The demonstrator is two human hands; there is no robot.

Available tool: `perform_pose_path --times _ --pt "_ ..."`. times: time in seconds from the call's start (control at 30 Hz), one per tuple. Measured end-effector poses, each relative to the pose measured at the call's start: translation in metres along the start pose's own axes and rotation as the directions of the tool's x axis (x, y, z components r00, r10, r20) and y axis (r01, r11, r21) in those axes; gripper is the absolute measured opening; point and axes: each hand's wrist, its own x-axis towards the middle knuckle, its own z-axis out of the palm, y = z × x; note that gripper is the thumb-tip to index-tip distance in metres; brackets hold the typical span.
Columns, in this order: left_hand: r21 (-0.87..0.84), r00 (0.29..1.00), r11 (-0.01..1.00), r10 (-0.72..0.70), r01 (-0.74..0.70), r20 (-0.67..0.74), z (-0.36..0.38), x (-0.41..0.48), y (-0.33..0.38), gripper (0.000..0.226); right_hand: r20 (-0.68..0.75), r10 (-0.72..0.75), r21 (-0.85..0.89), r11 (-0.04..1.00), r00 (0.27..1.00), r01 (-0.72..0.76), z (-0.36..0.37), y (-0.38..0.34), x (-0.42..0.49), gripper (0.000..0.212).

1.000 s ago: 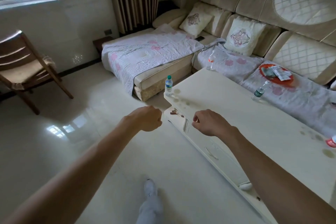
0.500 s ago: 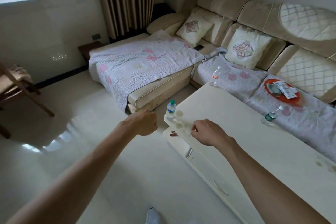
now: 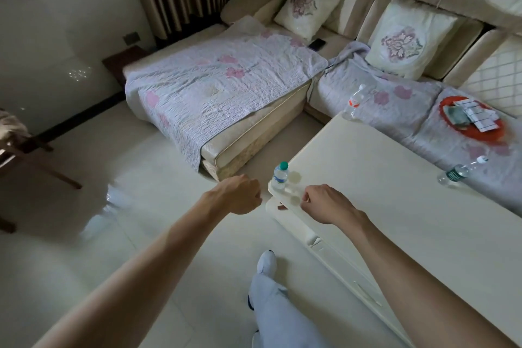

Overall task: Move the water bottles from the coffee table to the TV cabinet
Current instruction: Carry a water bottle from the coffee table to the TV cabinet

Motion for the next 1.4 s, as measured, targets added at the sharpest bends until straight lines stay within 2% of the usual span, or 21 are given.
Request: perform_pose_path --times 0.27,0.4,0.6,0.73,0.87,1.03,1.1,1.23,1.3,1.4 --pt "-0.053 0.998 0.999 0.009 -0.006 0.056 -0.020 0.094 -0.074 0.031 0.113 0.069 0.025 0.997 0.991 -0.072 0.017 -0.005 0.109 0.028" --pt "-0.087 0.998 0.996 0.028 -0.022 0.064 -0.015 0.142 -0.107 0.028 0.123 0.155 0.108 0.980 0.980 -0.169 0.029 -0.006 0.154 0.032" --pt "-0.255 0.985 0.963 0.125 -0.091 0.122 0.017 0.216 -0.143 0.026 0.188 0.319 0.383 0.847 0.929 -0.368 0.057 0.006 0.210 0.045" --pt "-0.307 0.965 0.945 0.177 -0.112 0.193 0.043 0.270 -0.157 0.037 0.159 0.400 0.493 0.760 0.903 -0.423 0.087 0.009 0.248 0.053" --pt "-0.427 0.942 0.901 0.209 -0.082 0.261 0.078 0.315 -0.155 0.041 0.148 0.463 0.553 0.694 0.874 -0.461 0.128 0.010 0.281 0.070" --pt "-0.492 0.913 0.870 0.219 -0.023 0.344 0.125 0.352 -0.150 0.046 0.098 0.499 0.675 0.603 0.861 -0.427 0.172 0.015 0.313 0.089" --pt "-0.539 0.915 0.843 0.222 -0.007 0.336 0.138 0.362 -0.147 0.048 0.020 0.495 0.680 0.630 0.869 -0.375 0.185 0.019 0.323 0.091" --pt "-0.644 0.928 0.765 0.216 0.033 0.304 0.148 0.378 -0.136 0.050 -0.099 0.483 0.705 0.651 0.870 -0.281 0.200 0.025 0.338 0.079" --pt "-0.709 0.920 0.702 0.227 0.074 0.320 0.154 0.385 -0.130 0.051 -0.127 0.501 0.712 0.647 0.856 -0.273 0.206 0.025 0.343 0.071" --pt "-0.780 0.910 0.614 0.248 0.118 0.332 0.159 0.388 -0.121 0.052 -0.170 0.515 0.705 0.659 0.840 -0.261 0.216 0.028 0.346 0.069"
